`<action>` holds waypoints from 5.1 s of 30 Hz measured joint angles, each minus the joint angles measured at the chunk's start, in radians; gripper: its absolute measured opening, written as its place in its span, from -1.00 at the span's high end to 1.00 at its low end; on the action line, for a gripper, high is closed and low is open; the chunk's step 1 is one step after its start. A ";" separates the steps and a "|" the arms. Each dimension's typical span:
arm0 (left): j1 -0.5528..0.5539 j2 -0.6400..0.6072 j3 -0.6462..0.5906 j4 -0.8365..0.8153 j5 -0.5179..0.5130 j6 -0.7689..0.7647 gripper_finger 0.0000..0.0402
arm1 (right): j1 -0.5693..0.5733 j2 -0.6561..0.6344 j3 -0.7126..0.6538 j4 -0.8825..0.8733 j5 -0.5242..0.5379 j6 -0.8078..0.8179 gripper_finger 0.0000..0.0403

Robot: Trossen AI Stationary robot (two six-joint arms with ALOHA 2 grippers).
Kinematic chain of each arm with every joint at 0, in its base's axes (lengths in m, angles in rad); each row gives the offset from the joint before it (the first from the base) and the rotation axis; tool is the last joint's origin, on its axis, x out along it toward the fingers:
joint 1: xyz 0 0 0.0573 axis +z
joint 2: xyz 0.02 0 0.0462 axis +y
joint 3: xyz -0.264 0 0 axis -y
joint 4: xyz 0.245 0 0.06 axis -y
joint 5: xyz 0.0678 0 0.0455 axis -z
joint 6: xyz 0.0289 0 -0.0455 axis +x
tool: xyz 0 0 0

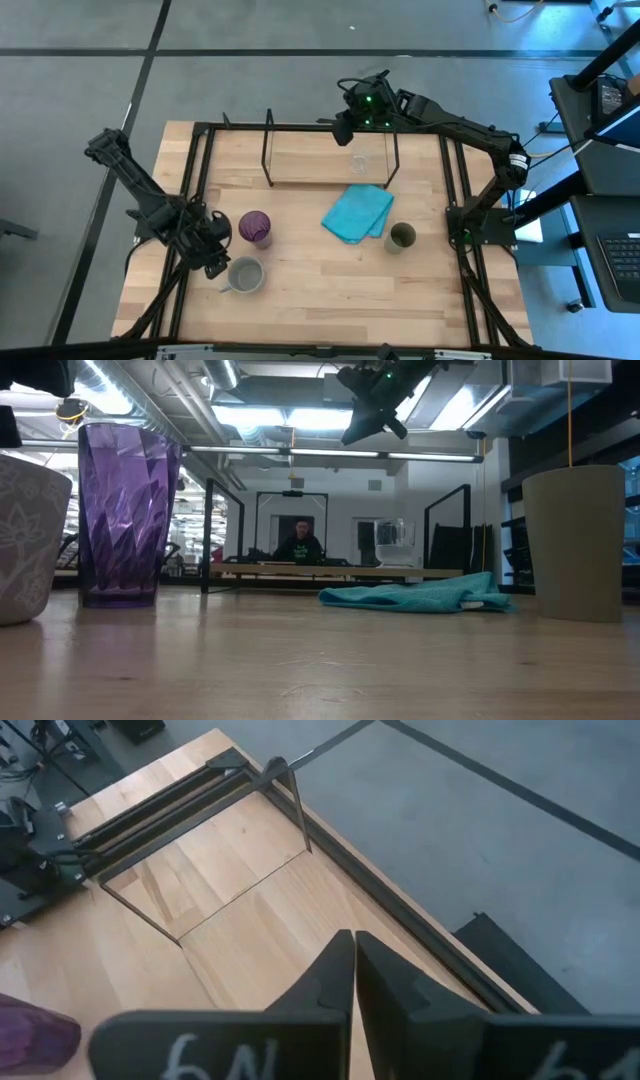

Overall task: Stack small to large cups/mugs on shelf
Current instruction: Put the gray mug on the shelf

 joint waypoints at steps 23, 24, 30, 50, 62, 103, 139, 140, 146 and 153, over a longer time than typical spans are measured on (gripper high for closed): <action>-0.041 0.200 0.000 0.106 -0.052 -0.107 0.39 | 0.000 -0.001 0.000 -0.057 0.001 -0.064 0.92; -0.041 0.204 0.000 0.107 -0.052 -0.108 0.39 | 0.000 -0.001 0.000 -0.062 0.001 -0.066 0.92; -0.041 0.237 0.000 0.108 -0.053 -0.108 0.39 | 0.000 -0.001 0.000 -0.084 0.001 -0.090 0.92; -0.040 0.254 0.001 0.106 -0.055 -0.127 0.81 | 0.000 -0.001 0.000 -0.112 0.001 -0.113 0.92; -0.040 0.247 0.001 0.104 -0.038 -0.129 0.95 | -0.001 -0.001 0.000 -0.106 0.002 -0.113 0.92; 0.324 0.087 0.743 -0.609 -0.069 0.227 0.95 | 0.000 -0.001 0.000 -0.125 0.002 -0.080 0.92; 1.300 0.491 0.756 -0.082 0.360 1.163 0.95 | 0.040 -0.051 0.001 0.302 0.127 -0.163 0.92; 1.307 0.507 0.756 -0.075 0.362 1.170 0.95 | 0.040 -0.055 0.001 0.295 0.129 -0.163 0.92; 1.342 0.587 0.755 -0.008 0.361 1.201 0.95 | 0.038 -0.058 0.000 0.260 0.128 -0.148 0.92; 1.364 0.657 0.755 0.088 0.366 1.261 0.95 | 0.038 -0.059 0.000 0.219 0.127 -0.109 0.92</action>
